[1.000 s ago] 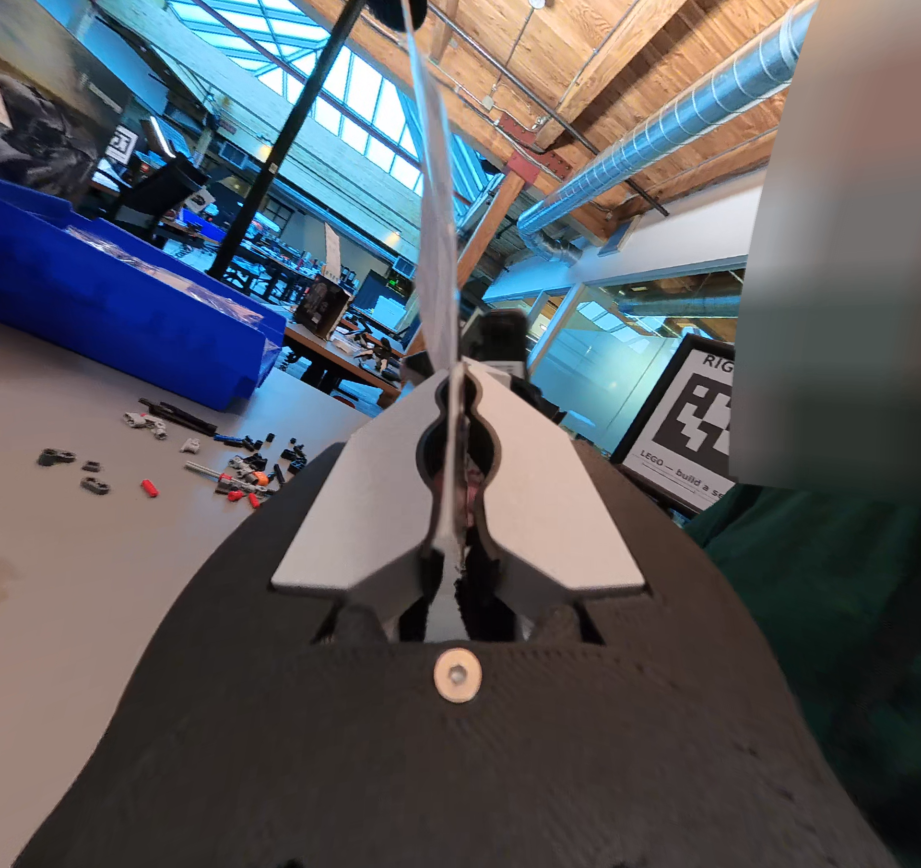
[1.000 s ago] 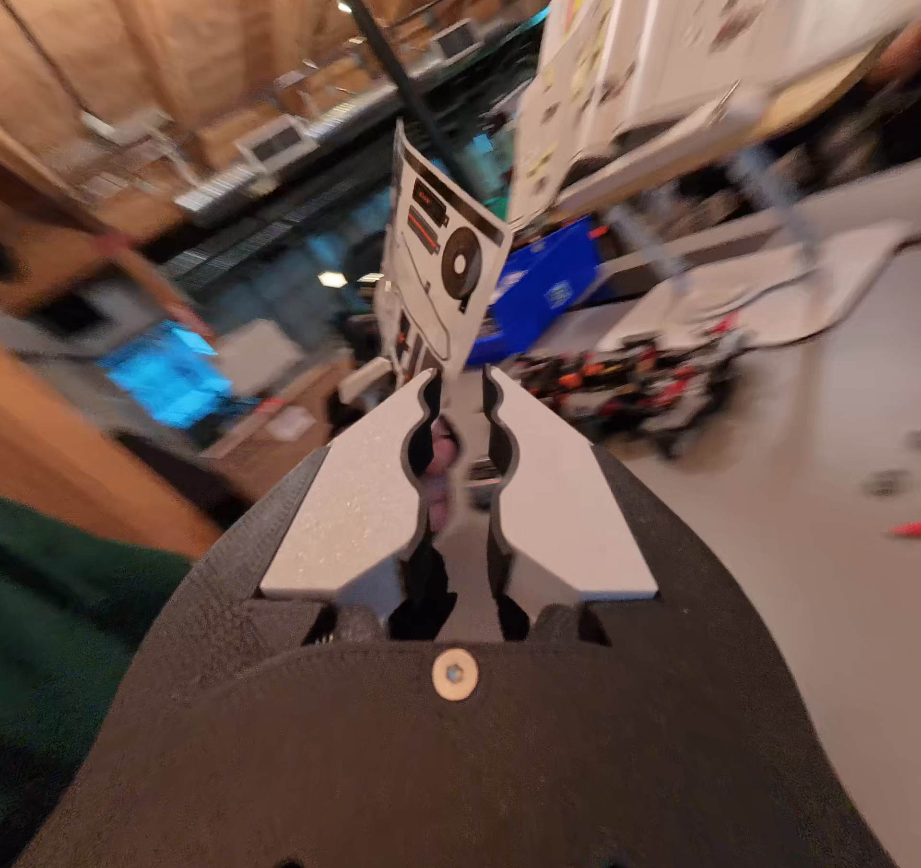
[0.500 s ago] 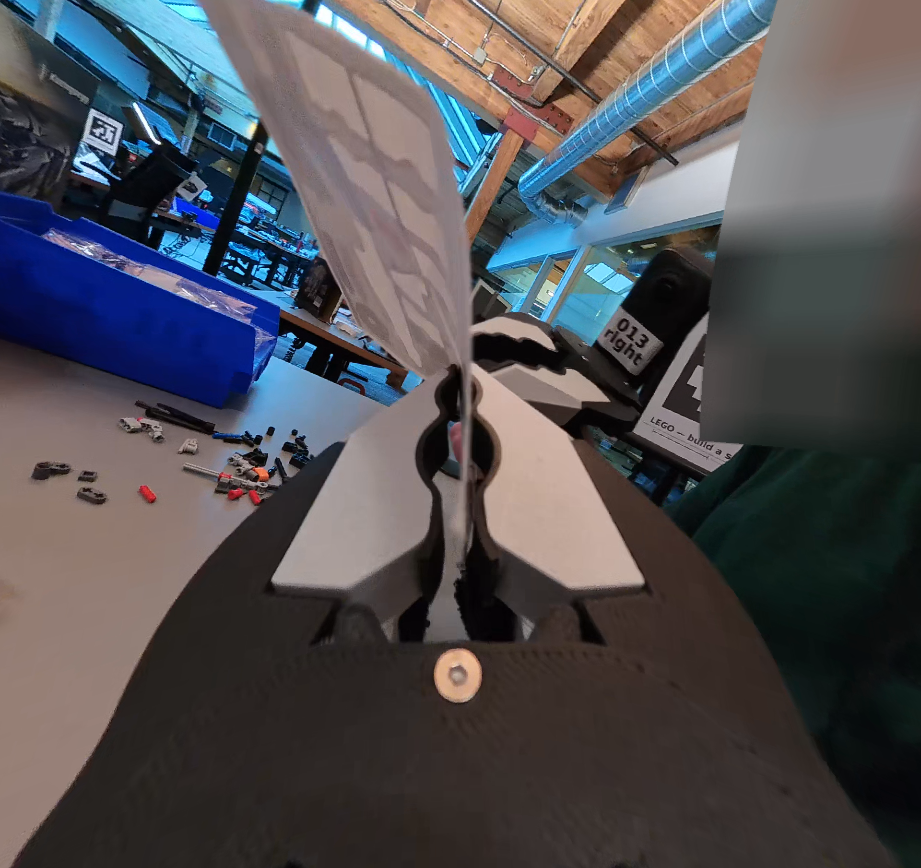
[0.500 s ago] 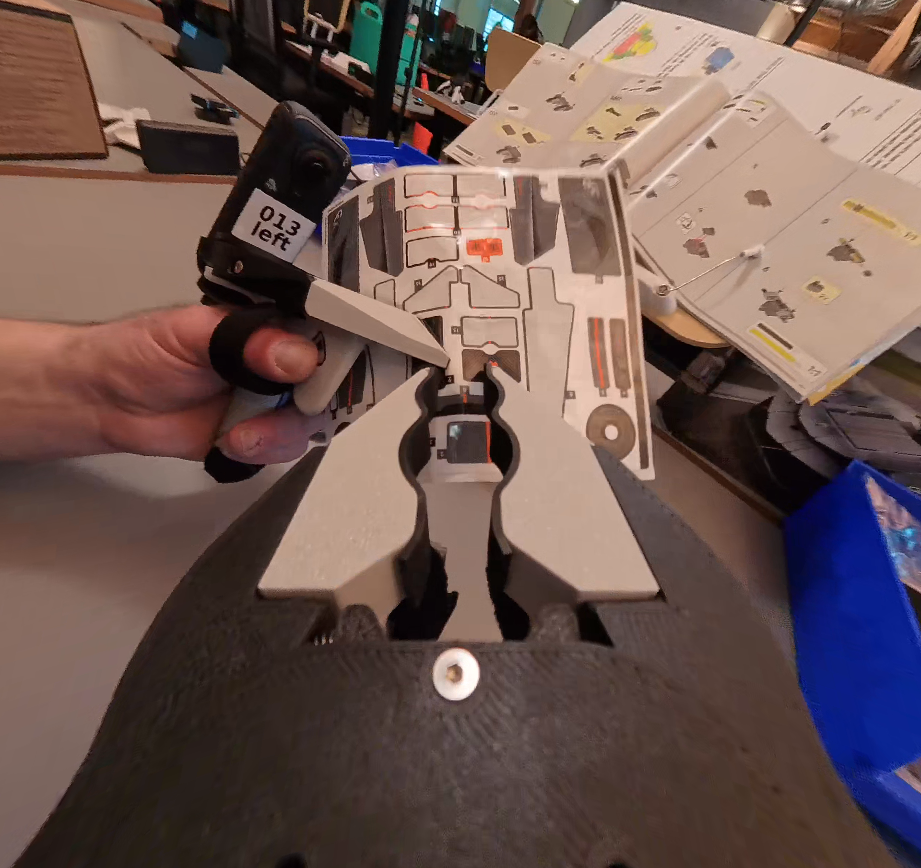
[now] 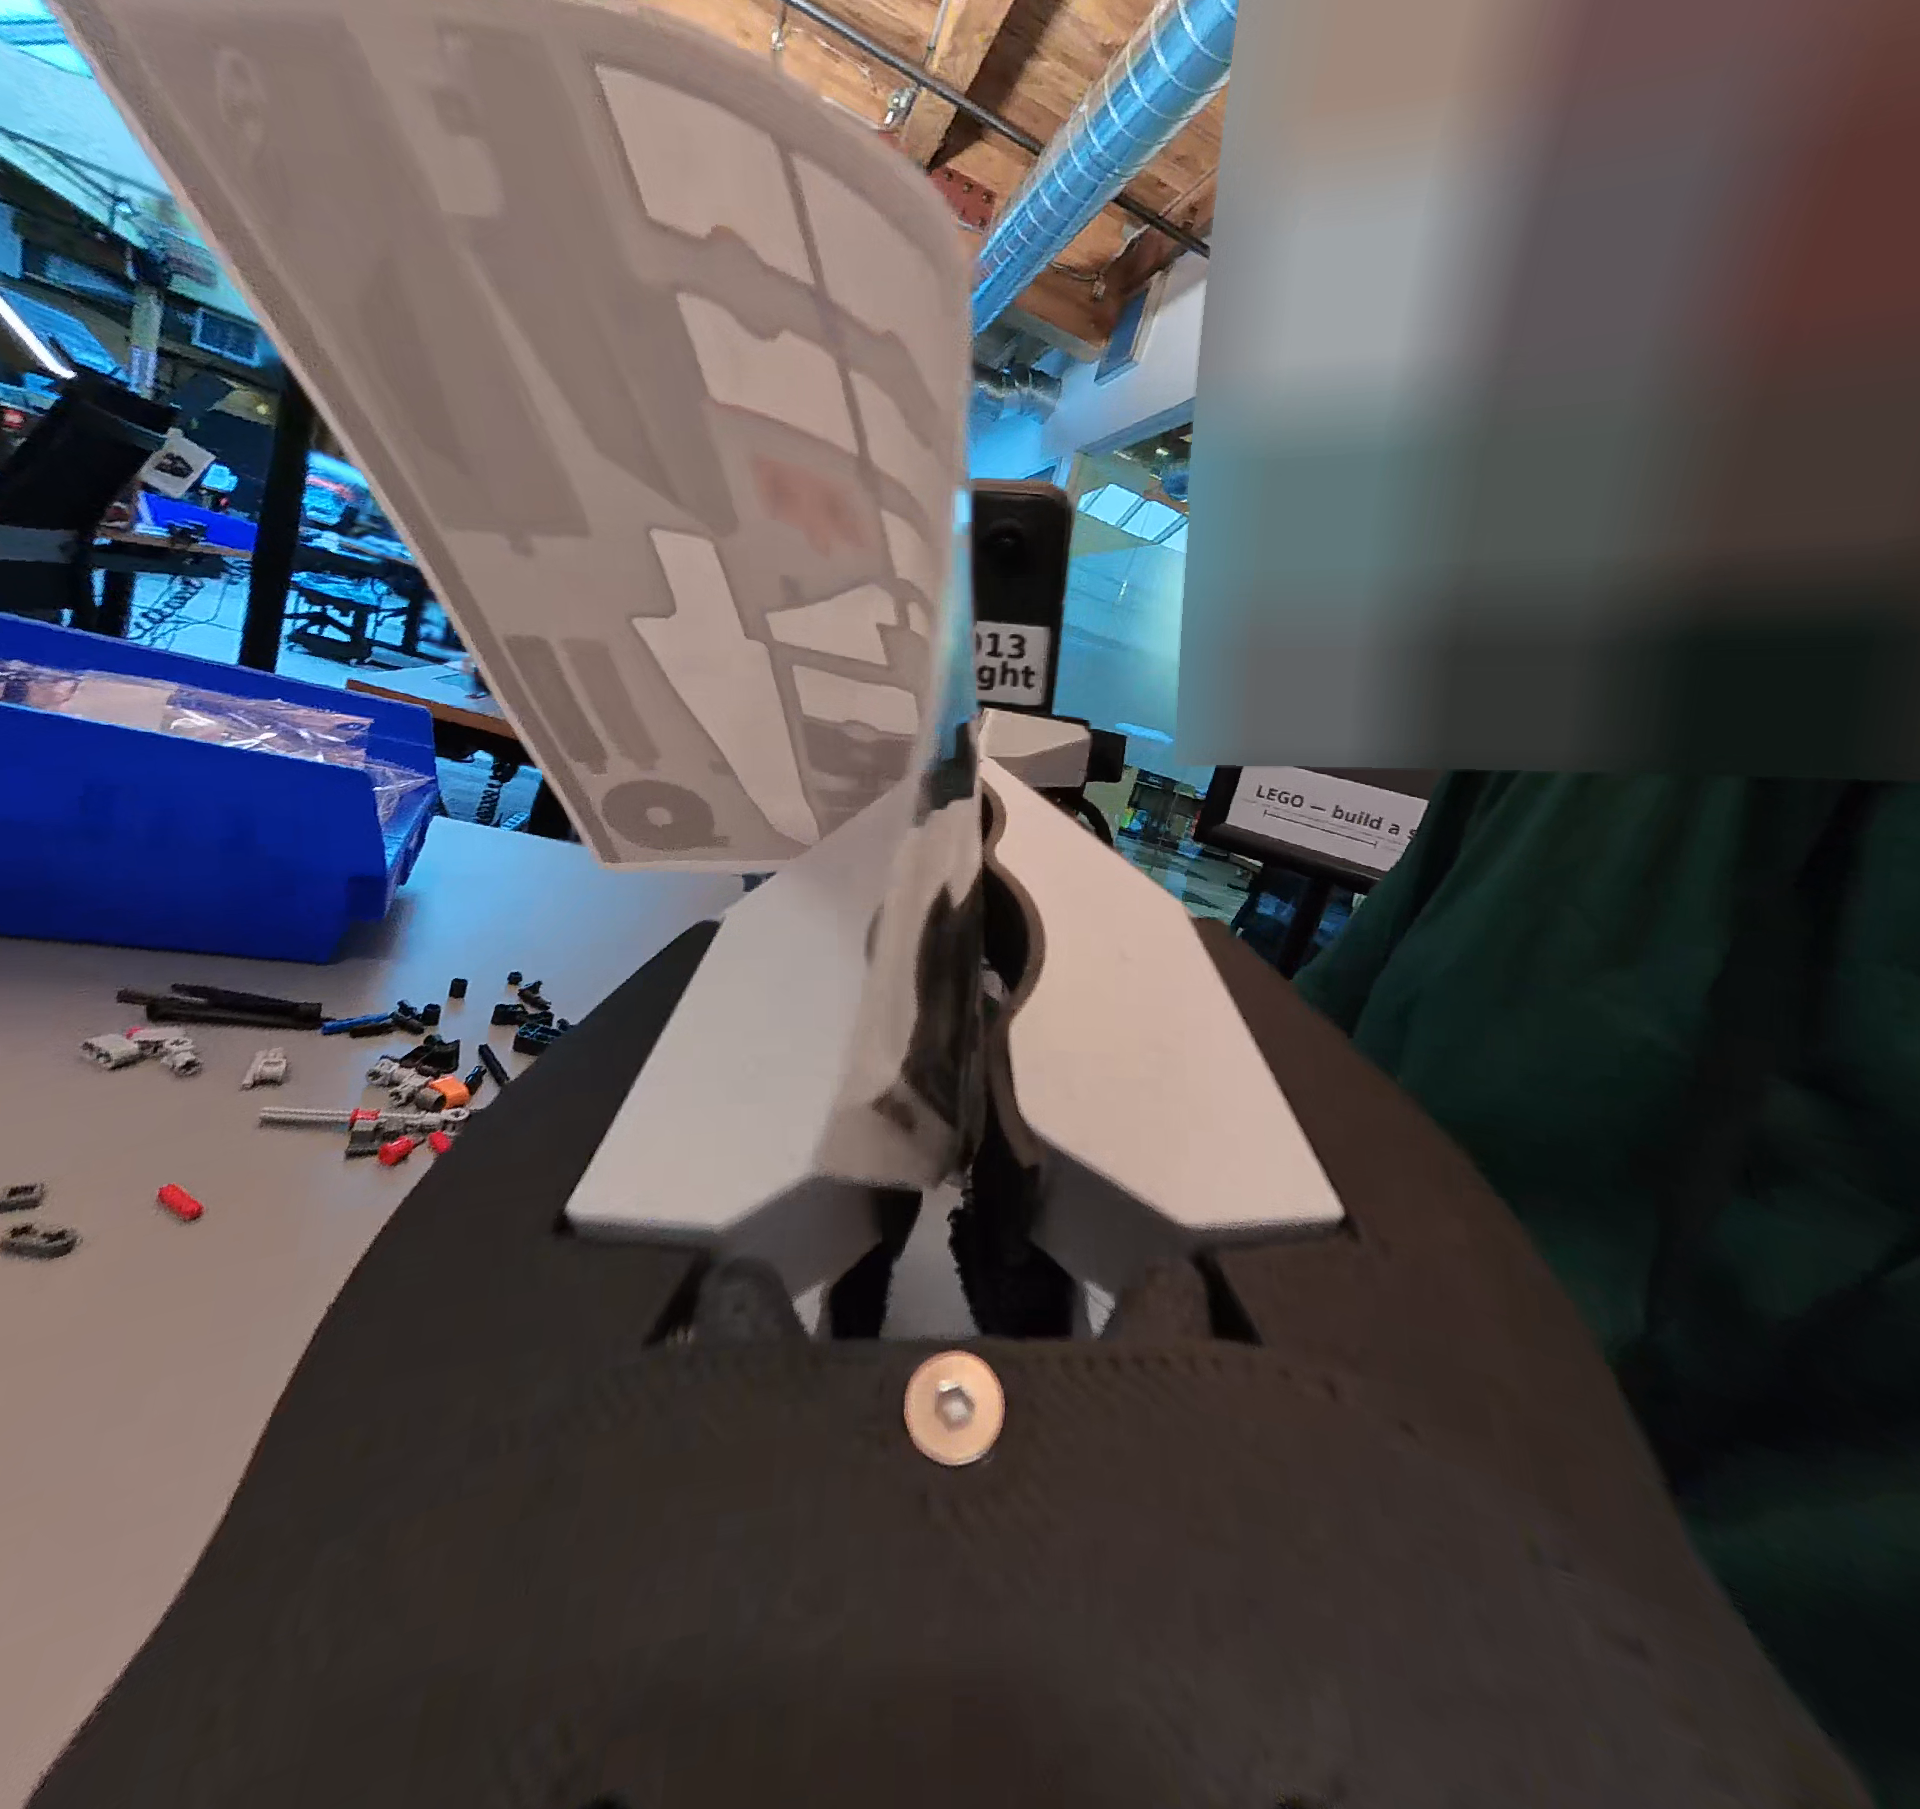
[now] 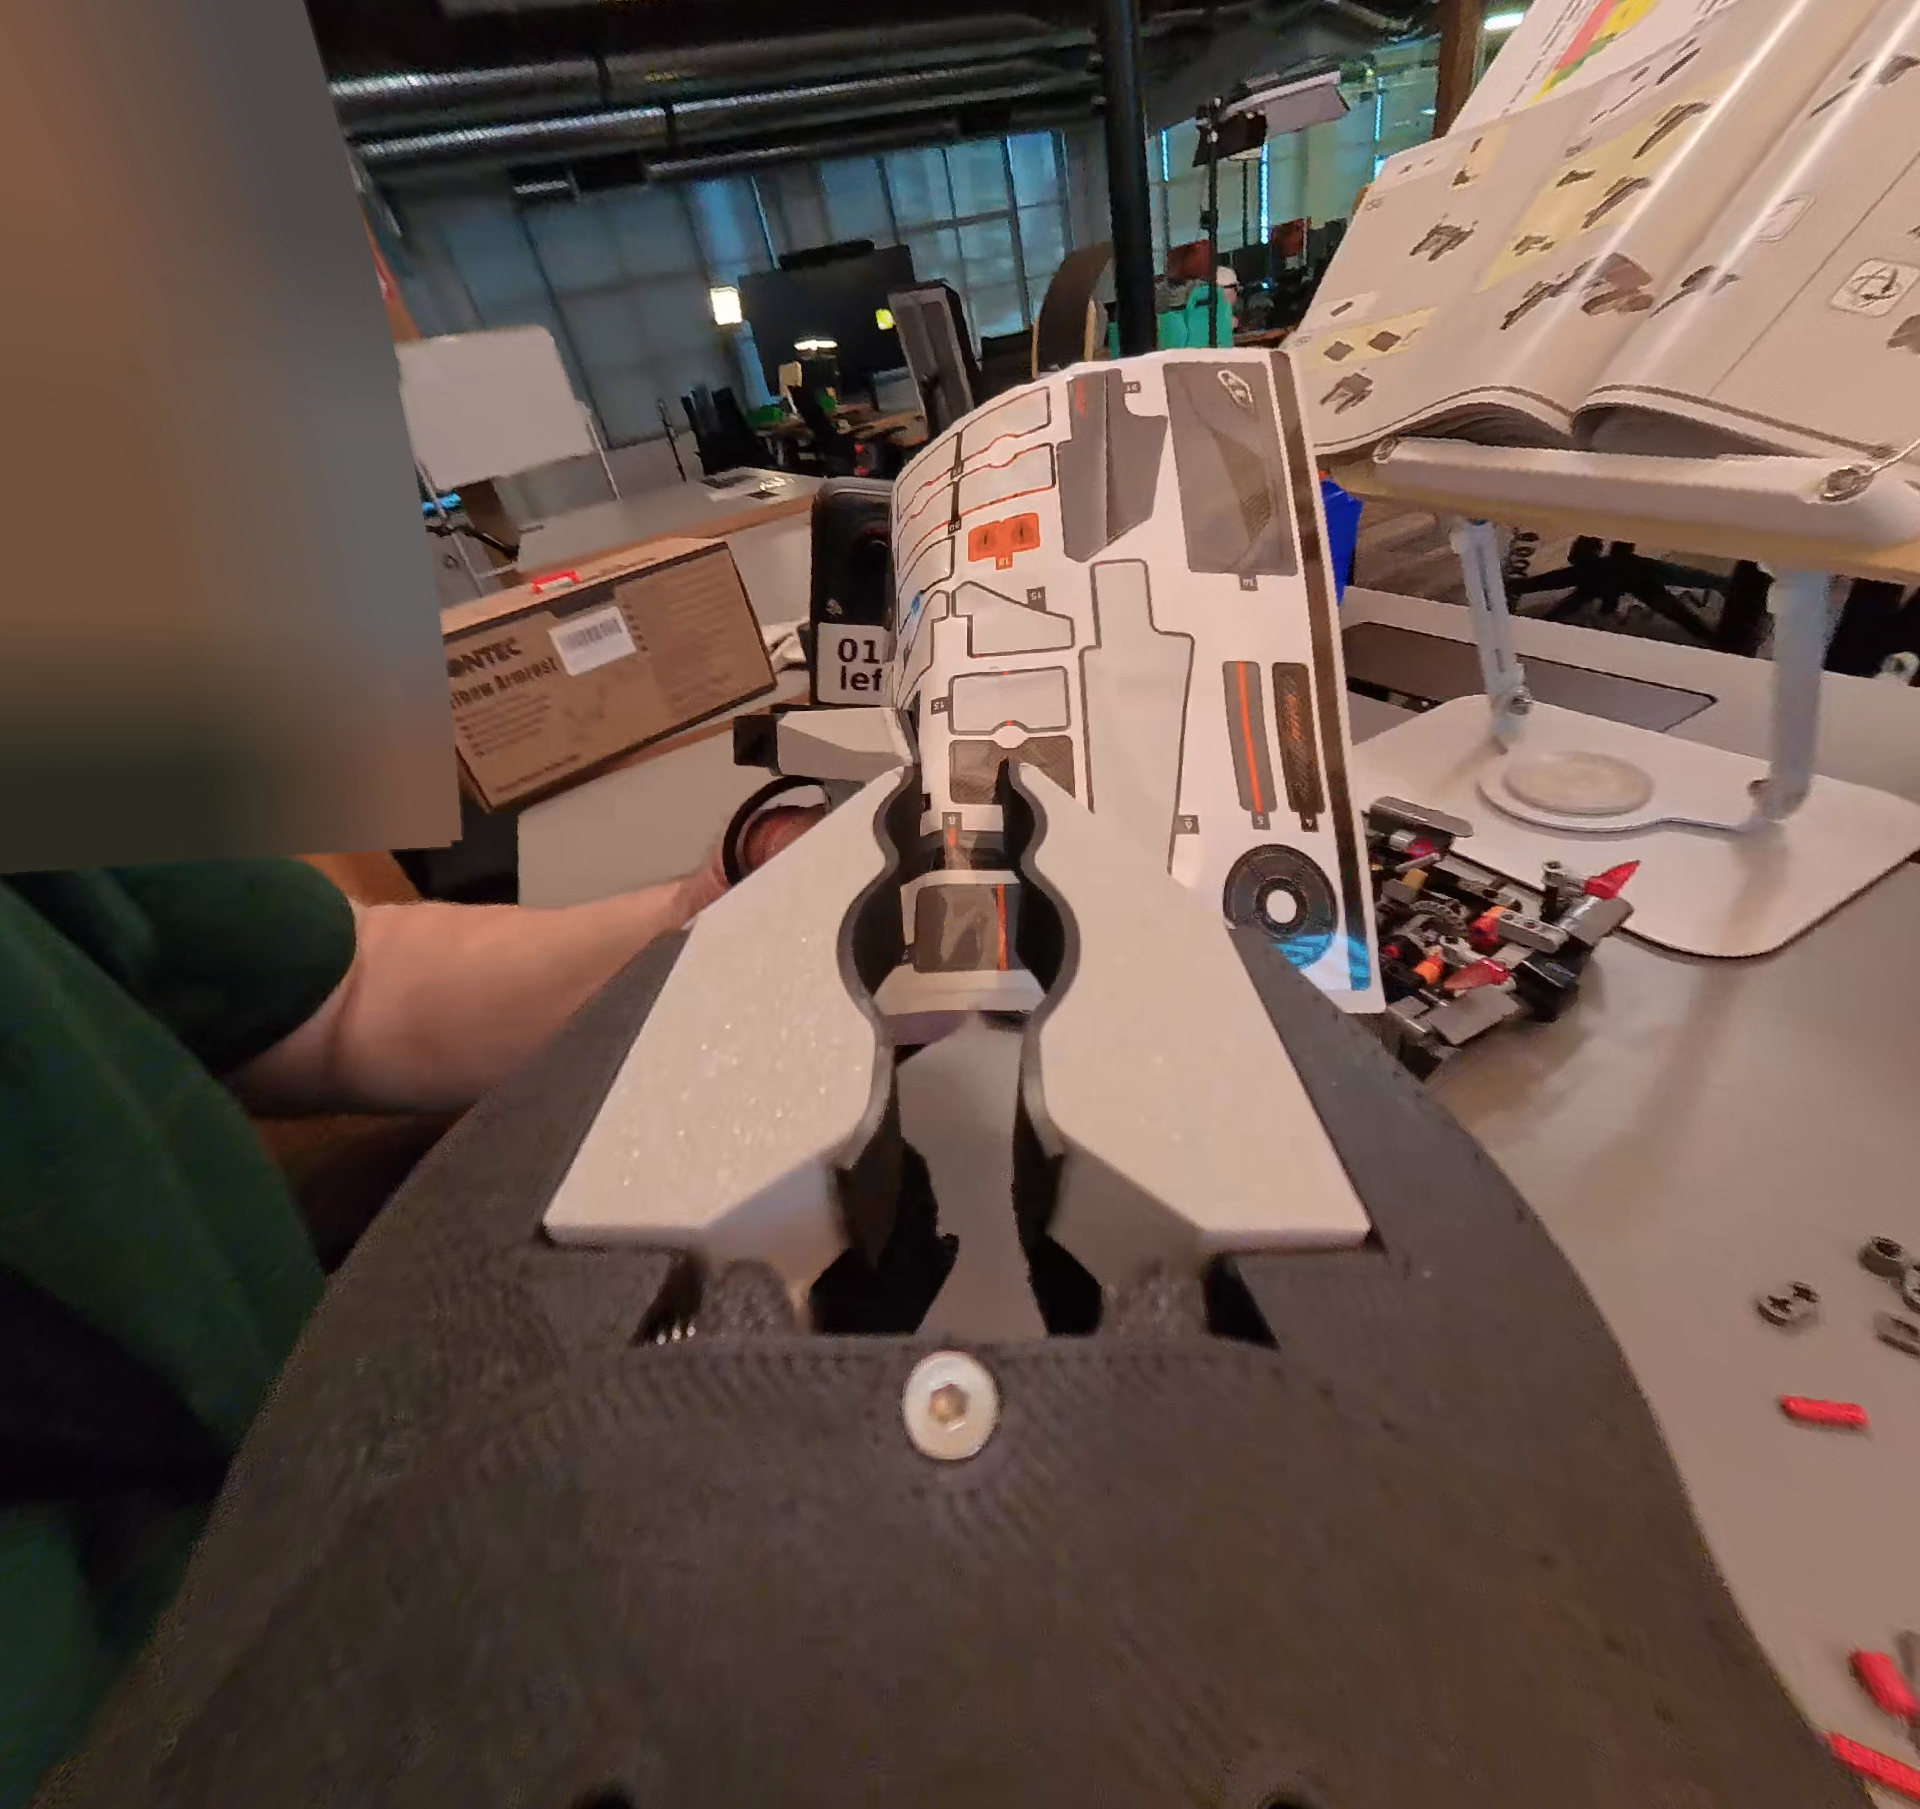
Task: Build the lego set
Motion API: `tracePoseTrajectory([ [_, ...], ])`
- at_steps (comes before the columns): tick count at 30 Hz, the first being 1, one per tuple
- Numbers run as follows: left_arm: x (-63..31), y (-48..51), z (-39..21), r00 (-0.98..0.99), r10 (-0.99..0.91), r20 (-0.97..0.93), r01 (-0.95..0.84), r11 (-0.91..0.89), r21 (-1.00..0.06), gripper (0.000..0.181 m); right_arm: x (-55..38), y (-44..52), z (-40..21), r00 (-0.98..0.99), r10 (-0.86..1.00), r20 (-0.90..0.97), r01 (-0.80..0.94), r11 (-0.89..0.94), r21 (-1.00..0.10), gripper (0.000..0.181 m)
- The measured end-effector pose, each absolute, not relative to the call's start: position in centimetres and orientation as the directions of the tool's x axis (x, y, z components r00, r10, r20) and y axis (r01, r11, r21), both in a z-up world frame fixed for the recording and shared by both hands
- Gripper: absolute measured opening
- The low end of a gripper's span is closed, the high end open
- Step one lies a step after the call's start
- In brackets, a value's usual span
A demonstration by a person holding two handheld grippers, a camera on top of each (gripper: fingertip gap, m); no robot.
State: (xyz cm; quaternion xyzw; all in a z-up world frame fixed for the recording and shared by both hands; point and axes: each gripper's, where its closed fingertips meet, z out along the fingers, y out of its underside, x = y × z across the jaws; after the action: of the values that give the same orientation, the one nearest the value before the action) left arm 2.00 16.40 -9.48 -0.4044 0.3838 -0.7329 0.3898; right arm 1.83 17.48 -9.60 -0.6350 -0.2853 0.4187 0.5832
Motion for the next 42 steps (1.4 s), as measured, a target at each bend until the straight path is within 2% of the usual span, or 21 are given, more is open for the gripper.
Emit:
tracePoseTrajectory([
  [6,1.9,15.0,-9.1,-0.428,-0.87,0.245,0.269,-0.381,-0.885,0.0,1.9,16.6,-9.2,0.323,0.886,-0.334,-0.249,-0.261,-0.933,0.005],
  [9,1.7,14.9,-9.0,-0.441,-0.867,0.234,0.274,-0.378,-0.884,0.0,1.6,16.2,-9.1,0.263,0.893,-0.365,-0.255,-0.301,-0.919,0.01],
  [20,1.2,14.3,-8.7,-0.463,-0.868,0.178,0.296,-0.34,-0.892,0.0,0.8,15.4,-8.8,0.196,0.899,-0.393,-0.264,-0.337,-0.904,0.009],
  [23,1.5,14.2,-9.0,-0.445,-0.881,0.161,0.288,-0.311,-0.906,0.0,0.3,15.2,-9.2,0.227,0.898,-0.377,-0.219,-0.331,-0.918,0.021],
  [25,1.3,14.3,-9.0,-0.436,-0.888,0.149,0.287,-0.294,-0.912,0.0,0.6,15.3,-8.8,0.25,0.896,-0.366,-0.227,-0.313,-0.922,0.011],
  [28,1.4,13.7,-8.9,-0.441,-0.889,0.124,0.286,-0.27,-0.919,0.0,0.7,14.8,-8.5,0.191,0.899,-0.393,-0.234,-0.347,-0.908,0.008],
  [35,1.2,13.4,-8.9,-0.462,-0.881,0.104,0.287,-0.26,-0.922,0.0,0.5,14.3,-8.6,0.089,0.887,-0.452,-0.258,-0.418,-0.871,0.01],
  [38,1.2,13.3,-9.0,-0.453,-0.887,0.093,0.283,-0.242,-0.928,0.0,0.8,14.6,-8.7,0.12,0.889,-0.441,-0.257,-0.401,-0.879,0.004],
  [42,1.4,13.2,-9.2,-0.442,-0.893,0.083,0.27,-0.22,-0.937,0.0,0.9,14.4,-8.7,0.116,0.888,-0.444,-0.239,-0.409,-0.881,0.006],
])
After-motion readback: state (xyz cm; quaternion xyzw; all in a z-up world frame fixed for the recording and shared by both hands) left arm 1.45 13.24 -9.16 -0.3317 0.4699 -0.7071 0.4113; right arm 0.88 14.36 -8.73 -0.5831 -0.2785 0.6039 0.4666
